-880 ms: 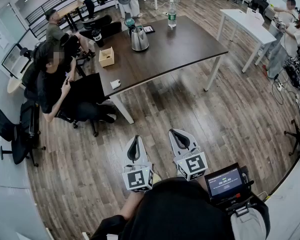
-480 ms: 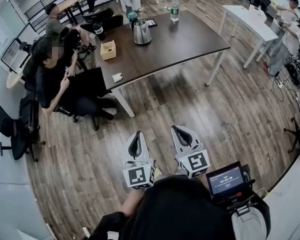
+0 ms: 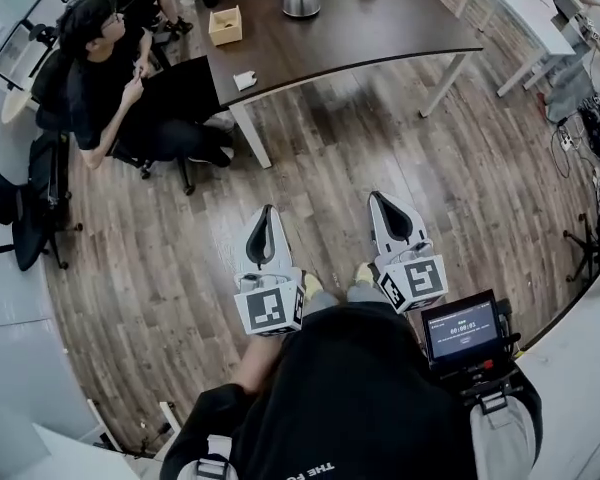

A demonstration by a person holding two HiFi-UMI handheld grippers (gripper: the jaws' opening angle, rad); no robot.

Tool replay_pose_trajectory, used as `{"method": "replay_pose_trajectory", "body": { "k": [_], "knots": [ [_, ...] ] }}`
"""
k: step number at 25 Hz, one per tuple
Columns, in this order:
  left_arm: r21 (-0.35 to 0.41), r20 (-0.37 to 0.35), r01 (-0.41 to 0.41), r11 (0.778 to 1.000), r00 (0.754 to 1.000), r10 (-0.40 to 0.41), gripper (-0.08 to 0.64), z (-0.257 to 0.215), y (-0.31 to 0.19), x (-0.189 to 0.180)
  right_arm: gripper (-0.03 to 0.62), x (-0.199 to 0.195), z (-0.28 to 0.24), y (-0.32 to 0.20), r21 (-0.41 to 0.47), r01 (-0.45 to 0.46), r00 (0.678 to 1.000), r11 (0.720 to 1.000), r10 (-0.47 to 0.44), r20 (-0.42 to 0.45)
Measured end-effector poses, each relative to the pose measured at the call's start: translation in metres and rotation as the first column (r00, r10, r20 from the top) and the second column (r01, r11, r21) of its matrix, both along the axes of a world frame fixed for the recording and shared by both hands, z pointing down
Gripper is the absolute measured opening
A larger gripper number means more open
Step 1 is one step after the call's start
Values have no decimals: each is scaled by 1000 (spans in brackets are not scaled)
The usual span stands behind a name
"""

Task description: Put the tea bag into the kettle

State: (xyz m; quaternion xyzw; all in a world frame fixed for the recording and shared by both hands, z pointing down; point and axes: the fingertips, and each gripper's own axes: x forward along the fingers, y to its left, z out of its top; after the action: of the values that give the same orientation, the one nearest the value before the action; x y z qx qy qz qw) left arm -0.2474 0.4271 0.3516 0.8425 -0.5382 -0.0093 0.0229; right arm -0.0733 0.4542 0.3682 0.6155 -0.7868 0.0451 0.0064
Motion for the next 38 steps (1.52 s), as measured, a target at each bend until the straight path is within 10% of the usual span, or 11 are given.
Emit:
{"method": "replay_pose_trajectory", "body": {
  "k": [18, 38],
  "knots": [
    [-3, -12, 59, 998, 998, -59, 3, 5, -14, -26, 5, -20, 5, -25, 5, 45, 998, 999, -44, -35],
    [-3, 75, 57, 998, 996, -57, 3, -13, -153, 116, 5, 111, 0, -168, 49, 60, 998, 997, -60, 10]
  ]
}}
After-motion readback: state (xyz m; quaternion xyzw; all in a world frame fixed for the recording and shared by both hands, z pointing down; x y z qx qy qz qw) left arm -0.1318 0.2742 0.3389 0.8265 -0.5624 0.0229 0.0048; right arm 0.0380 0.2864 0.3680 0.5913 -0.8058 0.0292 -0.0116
